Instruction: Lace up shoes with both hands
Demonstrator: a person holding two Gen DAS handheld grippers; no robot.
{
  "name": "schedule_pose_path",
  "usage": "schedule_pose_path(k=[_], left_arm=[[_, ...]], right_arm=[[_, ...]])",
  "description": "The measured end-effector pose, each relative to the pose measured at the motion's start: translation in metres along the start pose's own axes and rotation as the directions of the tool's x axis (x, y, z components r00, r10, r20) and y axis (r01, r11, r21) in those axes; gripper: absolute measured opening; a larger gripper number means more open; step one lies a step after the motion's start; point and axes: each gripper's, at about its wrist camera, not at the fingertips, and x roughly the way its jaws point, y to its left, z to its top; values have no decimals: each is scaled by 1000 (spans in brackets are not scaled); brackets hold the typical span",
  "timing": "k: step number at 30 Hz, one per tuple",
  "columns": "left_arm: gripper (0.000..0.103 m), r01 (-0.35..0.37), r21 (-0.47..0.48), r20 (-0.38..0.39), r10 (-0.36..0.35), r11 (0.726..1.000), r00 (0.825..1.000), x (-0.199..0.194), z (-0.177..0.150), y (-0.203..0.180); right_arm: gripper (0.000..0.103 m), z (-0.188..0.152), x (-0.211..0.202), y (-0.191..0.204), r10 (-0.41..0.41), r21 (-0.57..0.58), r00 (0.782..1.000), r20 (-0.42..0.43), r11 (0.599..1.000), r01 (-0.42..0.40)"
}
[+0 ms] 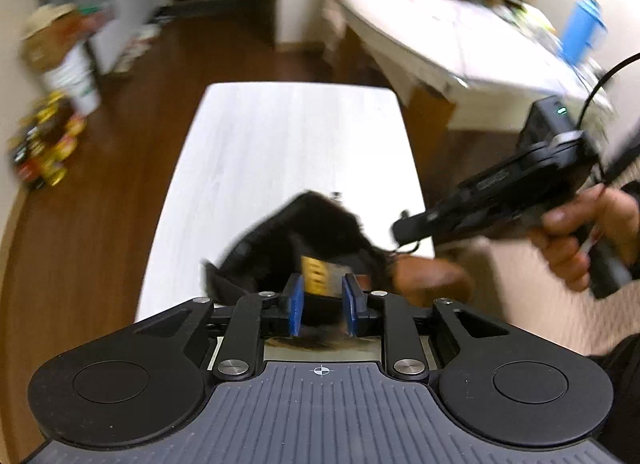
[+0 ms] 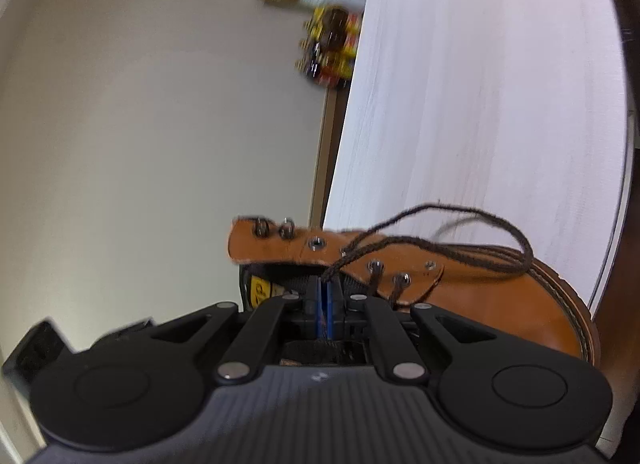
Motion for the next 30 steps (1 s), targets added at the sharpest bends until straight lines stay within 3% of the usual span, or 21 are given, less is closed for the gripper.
schedule_pose_path(k=[1,3,7,10,17,19,22,30], left_arm=[[23,9,2,-1,-9,1000,1000,0,-1,1],[23,99,22,-30,-98,995,995,11,5,21],[23,300,9,-132,-296,954,946,41,15,48],[23,353,14,-194,-344,936,919,56,16,51],[19,405,59,-311,-369,912,876,94,23,43],[14,448,31,-327,-414,894,850,97,26,43],[10,486,1,-313,-461,874,830,92,33,43],[10,496,24,-336,-461,868,822,87,42,36]], right_arm=[[3,-2,-3,1,-2,5,999,32,1000,2],[3,-11,-10,5,-18,21,993,113,1000,16],[3,-34,-18,9,-56,91,965,255,995,33],[4,-54,-23,10,-99,148,936,337,988,51],[4,-63,-6,1,-61,160,943,327,987,8],[4,-65,-1,-2,-48,162,945,322,987,-5],[4,-62,8,-2,-25,132,952,304,991,-16],[4,-58,13,-7,-31,125,947,319,992,-9]])
